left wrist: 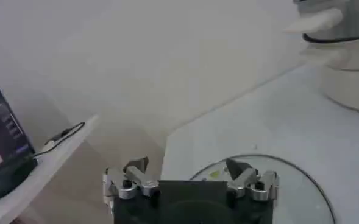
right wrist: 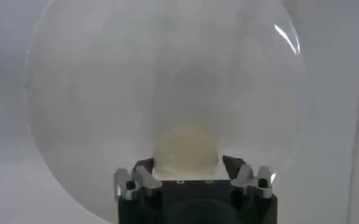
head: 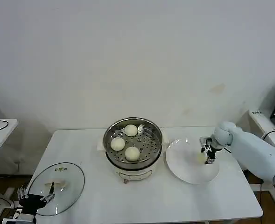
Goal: Take steamed baozi put them in steamer then cover it.
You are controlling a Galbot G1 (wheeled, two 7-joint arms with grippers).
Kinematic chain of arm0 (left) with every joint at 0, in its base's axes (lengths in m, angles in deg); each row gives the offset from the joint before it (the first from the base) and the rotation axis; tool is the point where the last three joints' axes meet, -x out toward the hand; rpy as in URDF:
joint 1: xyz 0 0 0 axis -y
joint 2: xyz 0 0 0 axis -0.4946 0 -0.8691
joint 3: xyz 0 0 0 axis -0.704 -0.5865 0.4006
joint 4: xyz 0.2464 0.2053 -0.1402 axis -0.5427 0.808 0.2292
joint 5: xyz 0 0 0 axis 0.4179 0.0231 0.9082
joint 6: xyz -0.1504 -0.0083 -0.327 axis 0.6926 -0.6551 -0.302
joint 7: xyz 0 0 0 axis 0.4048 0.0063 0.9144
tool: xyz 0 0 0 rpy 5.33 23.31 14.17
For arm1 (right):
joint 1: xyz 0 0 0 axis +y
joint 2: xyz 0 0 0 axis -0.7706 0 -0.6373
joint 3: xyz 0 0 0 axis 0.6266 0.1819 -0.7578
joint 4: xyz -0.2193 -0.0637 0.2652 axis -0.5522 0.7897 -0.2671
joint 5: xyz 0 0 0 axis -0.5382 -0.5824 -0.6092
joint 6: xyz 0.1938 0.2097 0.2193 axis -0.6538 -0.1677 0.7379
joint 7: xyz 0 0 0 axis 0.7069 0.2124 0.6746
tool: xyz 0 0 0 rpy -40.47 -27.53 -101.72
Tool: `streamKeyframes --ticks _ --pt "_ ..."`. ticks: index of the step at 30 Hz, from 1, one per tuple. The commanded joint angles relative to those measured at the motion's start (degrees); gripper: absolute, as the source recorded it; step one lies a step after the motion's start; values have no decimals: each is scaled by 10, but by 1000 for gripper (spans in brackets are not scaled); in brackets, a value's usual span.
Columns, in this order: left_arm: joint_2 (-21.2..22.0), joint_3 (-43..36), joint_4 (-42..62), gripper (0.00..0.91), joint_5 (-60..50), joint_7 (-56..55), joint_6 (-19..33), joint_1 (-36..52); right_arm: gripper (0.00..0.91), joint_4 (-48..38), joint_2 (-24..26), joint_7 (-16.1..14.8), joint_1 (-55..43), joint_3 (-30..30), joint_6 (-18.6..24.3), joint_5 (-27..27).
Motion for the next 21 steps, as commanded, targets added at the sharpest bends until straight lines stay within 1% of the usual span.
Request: streamKeyframes --ticks 1,5,8,10,15,20,21 --pt "1 0 -2 907 0 0 0 -1 584 2 1 0 1 -1 -2 2" --pt "0 1 -2 907 0 0 0 -1 595 22 14 -1 -9 0 -4 -5" --pt "0 0 -3 907 0 0 -1 -1 595 59 34 -1 -32 12 -10 -18" --pt "-1 0 -3 907 -1 0 -1 0 595 82 52 -1 -57 28 -14 -34" --pt "0 -3 -3 907 -1 0 -2 4 595 113 78 1 -142 76 -19 -61" --pt "0 -8 -1 907 -4 0 -2 8 595 137 73 5 -226 125 -38 -98" --pt "0 -10 0 907 -4 0 -2 9 595 146 65 7 -251 143 -45 -115"
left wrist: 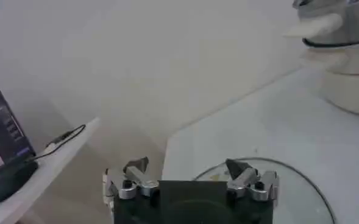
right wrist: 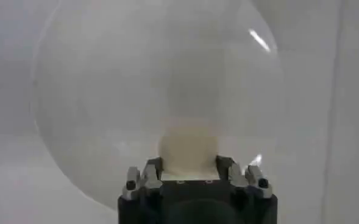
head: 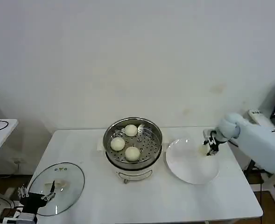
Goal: Take steamed baozi put them in steamer then cover it.
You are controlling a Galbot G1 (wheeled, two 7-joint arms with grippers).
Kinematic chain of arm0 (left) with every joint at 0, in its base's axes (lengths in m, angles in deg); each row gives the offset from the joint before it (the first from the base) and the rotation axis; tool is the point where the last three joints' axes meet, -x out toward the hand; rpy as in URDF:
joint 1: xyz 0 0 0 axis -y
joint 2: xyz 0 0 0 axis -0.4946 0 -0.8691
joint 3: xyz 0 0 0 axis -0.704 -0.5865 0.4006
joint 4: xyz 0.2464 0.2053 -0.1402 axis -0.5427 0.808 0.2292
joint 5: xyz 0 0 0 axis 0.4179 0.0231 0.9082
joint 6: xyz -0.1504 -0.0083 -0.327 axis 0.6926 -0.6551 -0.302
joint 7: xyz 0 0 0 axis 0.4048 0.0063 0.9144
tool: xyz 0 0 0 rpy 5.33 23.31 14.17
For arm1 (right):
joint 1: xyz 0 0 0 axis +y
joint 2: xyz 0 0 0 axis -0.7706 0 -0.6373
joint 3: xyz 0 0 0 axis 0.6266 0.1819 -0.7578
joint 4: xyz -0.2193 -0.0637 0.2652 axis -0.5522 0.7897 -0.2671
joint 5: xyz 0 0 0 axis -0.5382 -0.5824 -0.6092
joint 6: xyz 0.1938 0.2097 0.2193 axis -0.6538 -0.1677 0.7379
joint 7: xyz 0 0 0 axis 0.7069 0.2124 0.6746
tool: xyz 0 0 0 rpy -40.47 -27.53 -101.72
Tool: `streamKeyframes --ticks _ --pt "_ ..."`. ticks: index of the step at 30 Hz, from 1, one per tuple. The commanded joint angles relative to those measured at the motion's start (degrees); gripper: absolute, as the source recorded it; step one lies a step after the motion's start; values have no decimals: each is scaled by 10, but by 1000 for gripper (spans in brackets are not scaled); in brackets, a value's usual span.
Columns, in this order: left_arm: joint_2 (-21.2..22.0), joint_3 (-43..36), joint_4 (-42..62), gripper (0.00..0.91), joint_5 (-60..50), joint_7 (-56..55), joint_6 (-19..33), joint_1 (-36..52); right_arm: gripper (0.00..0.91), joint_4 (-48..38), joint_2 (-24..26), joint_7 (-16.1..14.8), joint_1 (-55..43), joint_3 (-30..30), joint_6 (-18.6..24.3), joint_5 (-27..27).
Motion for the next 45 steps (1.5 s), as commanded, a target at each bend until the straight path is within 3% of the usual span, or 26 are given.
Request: streamKeyframes --ticks 1,9,17,22,26,45 --pt "-1 -5 2 907 -2 0 0 4 595 66 4 4 -169 99 -26 -71" --pt "-2 -6 2 907 -2 0 -1 8 605 111 -77 39 -296 192 -87 -157" --pt "-4 -4 4 907 -1 0 -1 10 605 172 -152 93 -317 237 -175 -292" --pt "-9 7 1 907 7 0 -5 15 605 173 -189 111 -315 256 -204 -339" --pt "-12 8 1 907 9 0 -4 16 605 175 -207 135 -302 266 -247 -415" --pt "-9 9 4 907 13 -1 0 15 605 90 -237 132 -210 265 -263 -363"
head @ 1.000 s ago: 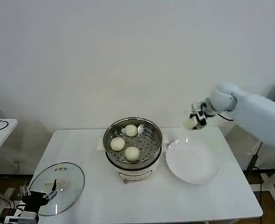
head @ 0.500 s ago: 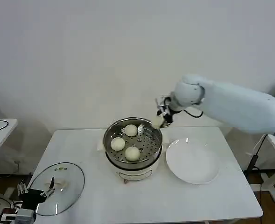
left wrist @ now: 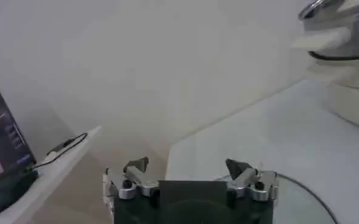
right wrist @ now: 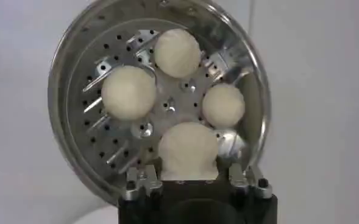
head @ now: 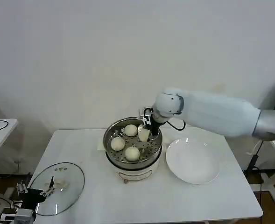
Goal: Take steamed baozi put them in steamer then cover it.
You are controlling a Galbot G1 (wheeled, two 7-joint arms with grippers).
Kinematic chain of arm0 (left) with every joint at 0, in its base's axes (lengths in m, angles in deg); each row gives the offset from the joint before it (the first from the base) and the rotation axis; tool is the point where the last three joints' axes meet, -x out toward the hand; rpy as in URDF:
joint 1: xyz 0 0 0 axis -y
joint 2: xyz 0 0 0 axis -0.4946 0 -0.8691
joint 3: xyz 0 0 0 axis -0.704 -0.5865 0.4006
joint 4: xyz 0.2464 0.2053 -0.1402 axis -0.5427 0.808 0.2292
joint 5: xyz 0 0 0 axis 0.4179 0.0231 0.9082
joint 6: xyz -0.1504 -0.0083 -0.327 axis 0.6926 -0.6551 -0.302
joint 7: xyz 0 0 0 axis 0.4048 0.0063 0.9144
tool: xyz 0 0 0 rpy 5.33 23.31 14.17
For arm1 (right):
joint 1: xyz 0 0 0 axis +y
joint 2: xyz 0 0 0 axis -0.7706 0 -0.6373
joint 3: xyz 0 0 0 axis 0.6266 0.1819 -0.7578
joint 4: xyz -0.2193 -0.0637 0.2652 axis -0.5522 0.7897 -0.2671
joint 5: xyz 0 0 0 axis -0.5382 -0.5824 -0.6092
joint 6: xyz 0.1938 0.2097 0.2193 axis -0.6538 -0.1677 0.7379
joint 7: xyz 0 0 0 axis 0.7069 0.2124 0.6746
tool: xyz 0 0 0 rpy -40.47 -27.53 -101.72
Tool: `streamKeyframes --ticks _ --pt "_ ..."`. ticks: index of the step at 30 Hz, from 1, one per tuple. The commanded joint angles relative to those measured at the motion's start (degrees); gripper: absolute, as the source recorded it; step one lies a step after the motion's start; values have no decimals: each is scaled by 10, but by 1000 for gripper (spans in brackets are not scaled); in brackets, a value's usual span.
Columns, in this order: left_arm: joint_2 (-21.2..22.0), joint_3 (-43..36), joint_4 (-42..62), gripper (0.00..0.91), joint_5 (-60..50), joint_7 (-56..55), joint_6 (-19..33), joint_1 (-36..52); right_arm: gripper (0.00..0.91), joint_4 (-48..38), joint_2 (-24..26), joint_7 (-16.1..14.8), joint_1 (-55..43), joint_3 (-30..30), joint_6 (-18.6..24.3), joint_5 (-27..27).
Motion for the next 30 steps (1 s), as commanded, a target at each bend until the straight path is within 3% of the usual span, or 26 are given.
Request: streamKeyframes --ticks 1,12,30 --pt "1 2 2 907 1 0 1 0 605 -36 -21 8 39 7 -20 2" --pt "1 3 5 907 0 0 2 0 605 -74 -34 2 60 -9 -11 36" --pt "1 3 6 907 -1 0 2 1 605 -93 -48 7 67 -23 -3 46"
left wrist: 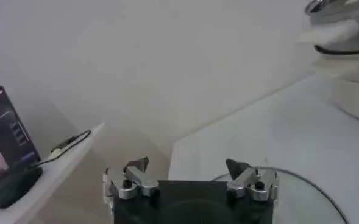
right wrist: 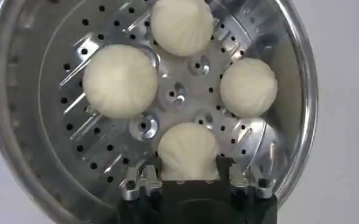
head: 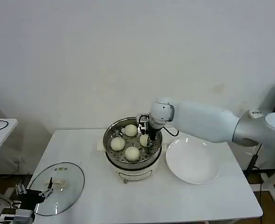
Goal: Take steamed baozi put them in steamer then cover it.
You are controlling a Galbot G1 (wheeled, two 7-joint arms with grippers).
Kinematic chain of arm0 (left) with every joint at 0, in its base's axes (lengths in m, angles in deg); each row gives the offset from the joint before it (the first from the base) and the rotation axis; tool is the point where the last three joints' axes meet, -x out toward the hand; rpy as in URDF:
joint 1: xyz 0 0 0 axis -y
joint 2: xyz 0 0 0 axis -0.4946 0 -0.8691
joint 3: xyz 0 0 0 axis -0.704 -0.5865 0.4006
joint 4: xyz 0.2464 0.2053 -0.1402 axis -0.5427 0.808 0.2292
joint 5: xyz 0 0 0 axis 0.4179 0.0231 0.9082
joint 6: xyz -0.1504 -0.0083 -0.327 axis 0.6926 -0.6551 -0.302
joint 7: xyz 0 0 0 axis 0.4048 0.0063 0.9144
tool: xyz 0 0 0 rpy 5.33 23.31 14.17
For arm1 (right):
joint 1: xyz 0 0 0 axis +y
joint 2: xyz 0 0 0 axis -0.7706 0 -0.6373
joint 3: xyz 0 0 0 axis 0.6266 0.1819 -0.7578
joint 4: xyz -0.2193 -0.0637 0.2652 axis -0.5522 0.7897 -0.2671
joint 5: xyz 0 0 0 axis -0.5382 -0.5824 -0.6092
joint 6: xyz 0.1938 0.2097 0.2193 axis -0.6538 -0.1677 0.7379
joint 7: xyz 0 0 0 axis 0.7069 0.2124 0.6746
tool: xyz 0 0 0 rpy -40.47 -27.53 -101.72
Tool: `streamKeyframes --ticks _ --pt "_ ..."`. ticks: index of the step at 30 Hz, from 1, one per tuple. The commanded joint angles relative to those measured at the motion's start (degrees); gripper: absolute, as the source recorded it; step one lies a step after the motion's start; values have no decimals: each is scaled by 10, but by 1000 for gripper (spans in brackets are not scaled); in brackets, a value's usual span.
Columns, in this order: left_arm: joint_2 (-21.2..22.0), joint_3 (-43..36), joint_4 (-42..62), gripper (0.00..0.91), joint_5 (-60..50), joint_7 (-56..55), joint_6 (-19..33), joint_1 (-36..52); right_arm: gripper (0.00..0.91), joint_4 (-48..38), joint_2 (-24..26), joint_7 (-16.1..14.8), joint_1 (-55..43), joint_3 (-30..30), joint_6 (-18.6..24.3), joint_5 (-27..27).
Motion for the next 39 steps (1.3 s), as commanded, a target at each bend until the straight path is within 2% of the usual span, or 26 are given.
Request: streamKeyframes --ticks 1,8,9,10,20,24,28,30,31,33,34,39 --pt "0 1 -1 907 0 0 0 0 605 -12 -6 4 8 -4 1 8" --pt "1 1 -1 907 0 0 0 -1 605 -13 -9 9 14 -10 1 9" --pt "1 1 -1 907 0 0 0 -1 705 -13 -8 9 13 -10 1 8" --pt "1 1 -2 907 0 0 0 -1 907 -12 -8 8 13 -10 1 8" --pt "1 0 -1 907 0 0 -1 0 907 18 13 14 -7 -16 -3 2" --pt "1 -1 1 907 0 1 -3 2 907 48 35 20 -25 -26 -1 -1" --pt "0 -2 3 907 1 1 -3 3 907 101 76 39 -39 -53 -6 -16" --pt "0 -2 4 907 1 1 -3 3 907 142 110 79 -37 -70 -7 -25" --pt "0 -2 4 907 1 2 -3 3 907 146 117 86 -36 -71 -7 -25" --pt "0 -4 5 907 1 2 -3 4 907 205 156 135 -12 -95 -1 -35" --pt "0 -5 5 907 1 2 -3 4 907 219 167 148 -4 -107 -2 -38" --pt "-1 -9 5 907 -1 3 -5 4 907 296 250 257 95 -208 19 -23"
